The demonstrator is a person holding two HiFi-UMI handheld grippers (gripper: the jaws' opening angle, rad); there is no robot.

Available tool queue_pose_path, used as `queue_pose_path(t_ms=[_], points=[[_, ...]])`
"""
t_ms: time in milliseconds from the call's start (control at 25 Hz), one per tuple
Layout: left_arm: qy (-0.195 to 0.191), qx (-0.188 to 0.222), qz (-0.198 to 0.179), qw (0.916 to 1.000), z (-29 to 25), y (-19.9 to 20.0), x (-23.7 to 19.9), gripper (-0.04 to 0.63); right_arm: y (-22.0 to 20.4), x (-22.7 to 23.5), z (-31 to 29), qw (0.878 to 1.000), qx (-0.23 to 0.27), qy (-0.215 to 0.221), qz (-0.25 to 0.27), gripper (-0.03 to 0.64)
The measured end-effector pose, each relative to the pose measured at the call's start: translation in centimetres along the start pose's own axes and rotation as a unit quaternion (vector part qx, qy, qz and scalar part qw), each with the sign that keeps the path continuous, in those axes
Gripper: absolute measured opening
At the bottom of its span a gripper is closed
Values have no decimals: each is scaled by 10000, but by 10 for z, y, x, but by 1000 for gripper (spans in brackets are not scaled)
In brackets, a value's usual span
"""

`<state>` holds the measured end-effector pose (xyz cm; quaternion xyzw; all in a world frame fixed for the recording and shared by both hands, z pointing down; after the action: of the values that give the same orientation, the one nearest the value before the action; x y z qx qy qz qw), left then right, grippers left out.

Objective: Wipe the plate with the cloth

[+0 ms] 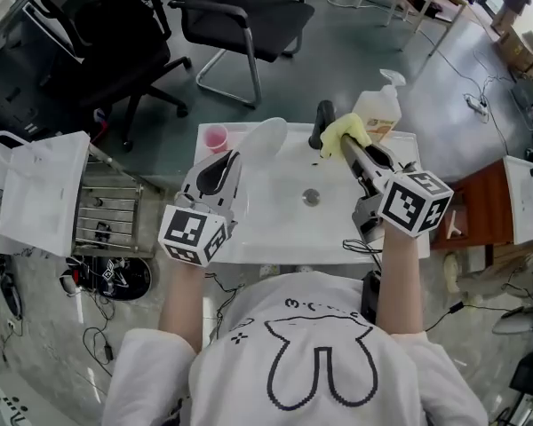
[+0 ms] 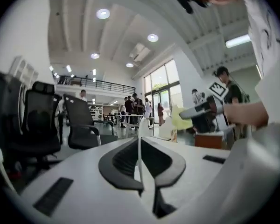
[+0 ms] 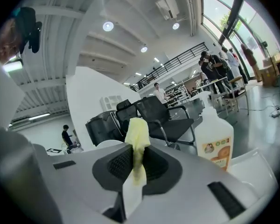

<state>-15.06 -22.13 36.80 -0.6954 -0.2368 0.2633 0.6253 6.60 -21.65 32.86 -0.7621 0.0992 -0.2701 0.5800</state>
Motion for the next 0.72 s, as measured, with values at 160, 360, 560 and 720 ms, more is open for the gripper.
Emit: queue_pose_path(t_ms=[160, 360, 560, 720], points=[[20, 343, 2441, 9691, 1, -17, -12, 18, -4, 8, 4, 9997, -18, -243, 41, 48], [37, -204, 3810, 9243, -12, -56, -8, 18, -7, 17, 15, 9989, 75, -456, -71, 48], [187, -1076, 4170, 9023, -32, -98, 6, 20, -19, 34, 31, 9969, 42, -756, -213, 48], [142, -1635, 4459, 8799, -46, -132, 27, 19, -34, 51, 48, 9935, -86, -1067, -386, 48]])
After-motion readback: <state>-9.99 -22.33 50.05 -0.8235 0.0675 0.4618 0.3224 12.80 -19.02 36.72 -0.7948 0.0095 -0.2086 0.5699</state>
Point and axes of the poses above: the fingertips, and each gripper's own axes: z backward along the fingers, x to its right, y out of its top, the point moved 2 cm from there along z, backward along the fingers, and after that the axes turned 5 degrees about z, right-handed, at the moved point
